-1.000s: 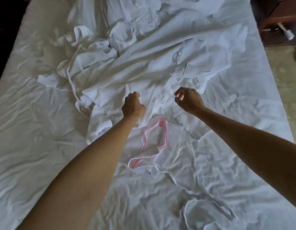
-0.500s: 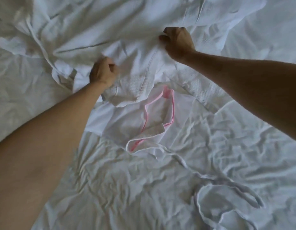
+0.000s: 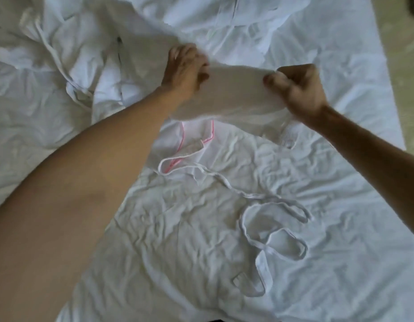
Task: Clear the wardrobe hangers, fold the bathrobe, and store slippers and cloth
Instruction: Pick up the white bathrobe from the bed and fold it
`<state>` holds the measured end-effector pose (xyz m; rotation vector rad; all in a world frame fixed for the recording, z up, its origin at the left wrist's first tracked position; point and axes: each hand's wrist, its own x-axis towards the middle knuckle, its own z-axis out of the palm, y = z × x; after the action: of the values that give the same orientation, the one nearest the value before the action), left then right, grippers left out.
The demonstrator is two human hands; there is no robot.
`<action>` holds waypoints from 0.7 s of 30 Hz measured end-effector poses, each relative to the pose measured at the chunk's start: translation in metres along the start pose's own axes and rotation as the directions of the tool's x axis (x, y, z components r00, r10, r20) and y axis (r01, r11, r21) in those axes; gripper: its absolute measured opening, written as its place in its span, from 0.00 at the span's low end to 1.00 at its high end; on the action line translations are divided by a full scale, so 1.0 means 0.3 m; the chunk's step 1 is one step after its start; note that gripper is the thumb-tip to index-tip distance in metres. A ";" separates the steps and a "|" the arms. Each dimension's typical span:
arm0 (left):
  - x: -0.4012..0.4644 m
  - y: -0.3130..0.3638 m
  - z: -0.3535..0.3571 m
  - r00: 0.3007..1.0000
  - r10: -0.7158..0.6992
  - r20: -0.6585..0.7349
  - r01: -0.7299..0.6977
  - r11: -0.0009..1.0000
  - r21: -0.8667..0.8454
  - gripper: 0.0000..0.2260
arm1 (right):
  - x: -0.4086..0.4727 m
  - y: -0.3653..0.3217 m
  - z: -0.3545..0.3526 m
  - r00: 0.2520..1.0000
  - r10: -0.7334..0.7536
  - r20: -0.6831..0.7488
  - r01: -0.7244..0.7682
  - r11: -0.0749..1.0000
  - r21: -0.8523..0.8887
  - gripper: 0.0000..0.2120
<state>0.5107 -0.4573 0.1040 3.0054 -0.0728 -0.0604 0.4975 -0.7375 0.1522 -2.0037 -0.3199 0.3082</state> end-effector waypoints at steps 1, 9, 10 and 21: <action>-0.003 0.075 -0.013 1.000 0.006 0.006 -0.006 0.998 -0.061 0.13 | -0.064 -0.002 -0.055 1.000 0.012 -0.018 -0.012 1.000 0.029 0.22; -0.189 0.760 0.025 0.953 -0.173 0.249 0.300 0.658 -0.691 0.11 | -0.558 0.148 -0.412 0.926 0.267 -0.267 -0.208 0.950 0.232 0.20; -0.230 0.849 0.045 0.937 -0.156 0.313 0.343 0.590 -0.731 0.12 | -0.627 0.173 -0.432 0.907 0.316 -0.279 -0.251 0.937 0.244 0.18; -0.672 1.331 0.427 0.774 0.085 0.628 0.556 0.386 -0.736 0.16 | -0.957 0.420 -0.379 0.755 0.601 -0.264 -0.579 0.799 0.162 0.12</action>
<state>0.2859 -0.8594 0.0386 1.7249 0.2885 -0.7925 0.2815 -0.9881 0.1097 -2.0005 0.5385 0.3894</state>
